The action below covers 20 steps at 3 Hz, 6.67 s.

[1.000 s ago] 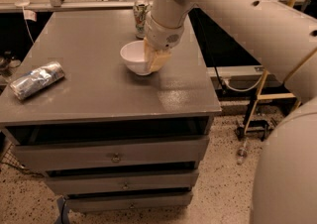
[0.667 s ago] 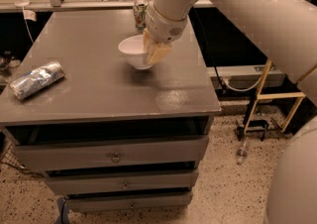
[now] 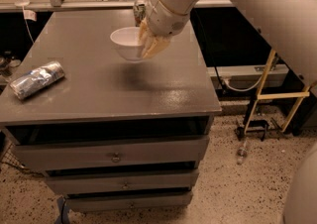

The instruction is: Move white bowl near redbull can

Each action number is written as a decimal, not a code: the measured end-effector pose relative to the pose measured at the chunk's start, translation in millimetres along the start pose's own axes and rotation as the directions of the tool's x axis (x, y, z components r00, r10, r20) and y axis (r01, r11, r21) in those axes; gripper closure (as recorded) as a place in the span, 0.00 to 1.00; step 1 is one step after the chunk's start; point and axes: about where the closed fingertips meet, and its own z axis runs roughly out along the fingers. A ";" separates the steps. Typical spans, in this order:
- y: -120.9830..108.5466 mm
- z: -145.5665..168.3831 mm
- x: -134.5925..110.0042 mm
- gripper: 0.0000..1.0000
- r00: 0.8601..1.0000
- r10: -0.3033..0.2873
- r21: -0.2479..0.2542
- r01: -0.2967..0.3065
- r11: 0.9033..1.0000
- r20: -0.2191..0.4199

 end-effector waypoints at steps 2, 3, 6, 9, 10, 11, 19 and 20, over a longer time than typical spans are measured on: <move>-15.8 20.7 -49.6 1.00 0.986 -0.164 -0.032 0.165 0.986 0.021; -27.1 36.1 -77.0 1.00 0.965 -0.258 -0.046 0.260 0.965 0.037; -45.6 95.5 -107.4 1.00 0.925 -0.357 -0.080 0.368 0.926 0.128; -41.7 110.6 -93.9 1.00 0.933 -0.326 -0.082 0.340 0.937 0.151; -41.4 112.8 -94.3 0.85 0.933 -0.325 -0.083 0.340 0.937 0.153; -41.2 115.0 -94.9 0.61 0.933 -0.326 -0.085 0.341 0.936 0.155; -0.5 32.2 8.6 0.00 0.991 -0.040 -0.105 0.027 0.994 -0.125; 29.2 6.7 47.0 0.00 0.980 0.106 -0.075 -0.120 0.990 -0.170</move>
Offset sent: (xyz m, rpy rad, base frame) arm -0.0258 0.1044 0.0107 -0.0545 -0.0947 0.3248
